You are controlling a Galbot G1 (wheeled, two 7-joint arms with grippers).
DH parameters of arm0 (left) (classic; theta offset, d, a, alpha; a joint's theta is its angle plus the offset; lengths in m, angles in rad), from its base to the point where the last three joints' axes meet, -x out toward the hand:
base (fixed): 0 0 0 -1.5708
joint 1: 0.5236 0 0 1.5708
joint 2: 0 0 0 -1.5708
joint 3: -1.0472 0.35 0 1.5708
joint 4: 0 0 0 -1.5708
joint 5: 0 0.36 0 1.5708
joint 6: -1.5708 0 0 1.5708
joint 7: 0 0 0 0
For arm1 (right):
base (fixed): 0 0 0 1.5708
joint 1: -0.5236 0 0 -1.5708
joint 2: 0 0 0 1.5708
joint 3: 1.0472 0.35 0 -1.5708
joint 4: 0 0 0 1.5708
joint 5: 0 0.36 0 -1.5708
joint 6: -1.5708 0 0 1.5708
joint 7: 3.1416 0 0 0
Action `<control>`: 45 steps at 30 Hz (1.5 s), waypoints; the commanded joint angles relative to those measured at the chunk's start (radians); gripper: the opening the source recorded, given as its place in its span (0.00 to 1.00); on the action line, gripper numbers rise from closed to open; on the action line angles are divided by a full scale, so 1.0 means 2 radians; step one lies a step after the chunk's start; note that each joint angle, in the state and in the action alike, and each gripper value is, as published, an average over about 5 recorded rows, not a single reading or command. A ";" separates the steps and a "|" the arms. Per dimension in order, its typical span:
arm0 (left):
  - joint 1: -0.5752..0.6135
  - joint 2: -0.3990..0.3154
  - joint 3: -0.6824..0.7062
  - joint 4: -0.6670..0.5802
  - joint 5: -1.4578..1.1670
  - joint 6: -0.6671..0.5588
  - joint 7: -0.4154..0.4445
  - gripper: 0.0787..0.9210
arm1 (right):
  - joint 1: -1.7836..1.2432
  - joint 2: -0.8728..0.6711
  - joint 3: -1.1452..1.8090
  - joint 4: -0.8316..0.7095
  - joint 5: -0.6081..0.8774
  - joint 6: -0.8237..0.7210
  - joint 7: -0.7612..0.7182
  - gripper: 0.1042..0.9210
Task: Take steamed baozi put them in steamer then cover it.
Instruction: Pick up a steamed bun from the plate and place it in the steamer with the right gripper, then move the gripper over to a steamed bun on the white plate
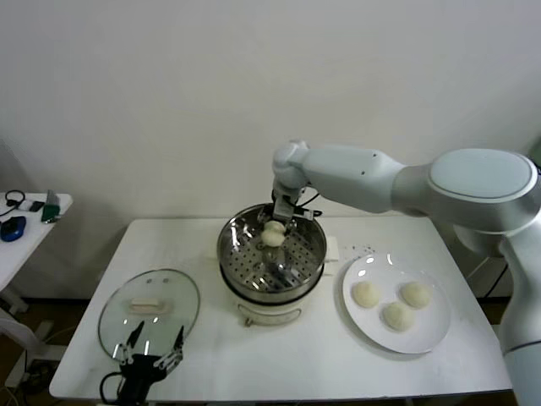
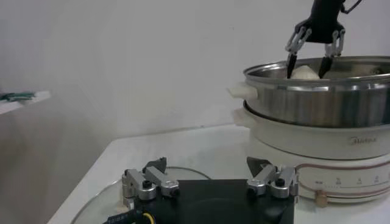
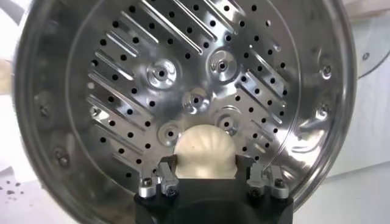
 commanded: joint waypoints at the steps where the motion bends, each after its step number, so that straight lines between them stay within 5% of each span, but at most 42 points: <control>1: 0.001 -0.001 -0.001 0.000 0.000 -0.002 -0.001 0.88 | -0.019 0.018 0.004 -0.052 -0.002 0.016 0.011 0.70; 6: 0.005 -0.002 -0.001 -0.004 0.001 -0.002 -0.001 0.88 | 0.025 0.000 -0.015 -0.010 0.070 0.011 -0.014 0.84; 12: 0.011 -0.005 0.001 -0.011 0.005 -0.002 0.000 0.88 | 0.148 -0.062 -0.106 0.092 0.260 -0.041 -0.068 0.88; 20: 0.011 -0.003 0.002 -0.019 0.004 0.001 0.000 0.88 | 0.304 -0.250 -0.223 0.283 0.453 -0.300 -0.076 0.88; 31: 0.002 -0.001 0.006 -0.013 0.004 0.003 0.000 0.88 | 0.253 -0.424 -0.289 0.429 0.382 -0.447 0.020 0.88; 45: -0.008 -0.002 -0.001 -0.006 0.003 0.003 0.001 0.88 | -0.012 -0.410 -0.089 0.350 0.297 -0.507 0.087 0.88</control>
